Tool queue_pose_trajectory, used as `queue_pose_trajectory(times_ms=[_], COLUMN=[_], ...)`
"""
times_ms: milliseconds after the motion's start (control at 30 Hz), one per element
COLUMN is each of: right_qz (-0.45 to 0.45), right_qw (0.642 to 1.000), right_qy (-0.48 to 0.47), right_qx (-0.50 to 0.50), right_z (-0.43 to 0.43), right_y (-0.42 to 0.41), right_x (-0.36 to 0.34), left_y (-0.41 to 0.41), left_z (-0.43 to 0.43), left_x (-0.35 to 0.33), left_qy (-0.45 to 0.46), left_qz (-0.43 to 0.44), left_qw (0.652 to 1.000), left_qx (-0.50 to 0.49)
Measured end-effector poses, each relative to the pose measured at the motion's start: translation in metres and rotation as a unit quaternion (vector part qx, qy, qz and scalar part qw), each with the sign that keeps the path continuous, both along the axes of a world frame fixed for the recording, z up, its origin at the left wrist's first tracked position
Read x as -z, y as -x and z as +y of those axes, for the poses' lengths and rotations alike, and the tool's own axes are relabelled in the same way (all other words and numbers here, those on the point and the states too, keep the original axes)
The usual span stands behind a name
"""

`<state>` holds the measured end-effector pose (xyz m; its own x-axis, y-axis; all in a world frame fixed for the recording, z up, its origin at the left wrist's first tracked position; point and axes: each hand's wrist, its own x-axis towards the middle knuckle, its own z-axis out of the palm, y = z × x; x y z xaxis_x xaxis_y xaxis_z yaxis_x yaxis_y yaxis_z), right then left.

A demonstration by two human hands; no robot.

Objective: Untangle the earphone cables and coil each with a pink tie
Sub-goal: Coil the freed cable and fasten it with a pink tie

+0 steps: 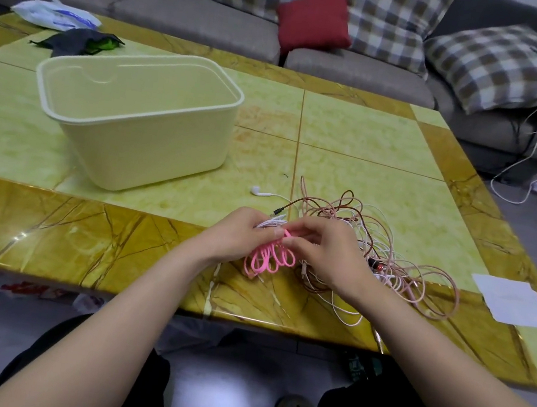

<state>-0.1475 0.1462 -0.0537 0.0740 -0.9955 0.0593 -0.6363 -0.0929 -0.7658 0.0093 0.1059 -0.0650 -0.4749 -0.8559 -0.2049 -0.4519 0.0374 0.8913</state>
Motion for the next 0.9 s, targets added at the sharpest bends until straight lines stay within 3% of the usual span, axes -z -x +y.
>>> queue_pose_trajectory(times_ms=[200, 400, 500, 700, 900], right_qz=[-0.088, -0.074, -0.063, 0.009, 0.151], right_qw=[0.993, 0.994, 0.996, 0.999, 0.983], right_qy=[-0.071, -0.014, -0.011, -0.007, 0.065], right_qx=[0.014, 0.075, 0.060, -0.031, -0.084], right_z=[0.006, 0.005, 0.006, 0.005, 0.000], right_y=[0.005, 0.009, 0.010, 0.011, 0.012], right_x=[-0.011, -0.005, -0.007, -0.007, -0.007], left_y=[-0.002, -0.001, -0.001, -0.003, -0.003], left_z=[-0.001, 0.000, 0.001, 0.002, 0.002], left_x=[0.000, 0.000, -0.001, -0.003, -0.003], left_qy=[0.002, -0.023, -0.023, -0.015, -0.016], left_qz=[0.011, 0.031, 0.034, 0.025, 0.001], left_qw=[1.000, 0.999, 0.999, 0.999, 0.999], left_qx=[0.007, 0.011, 0.016, 0.033, 0.052])
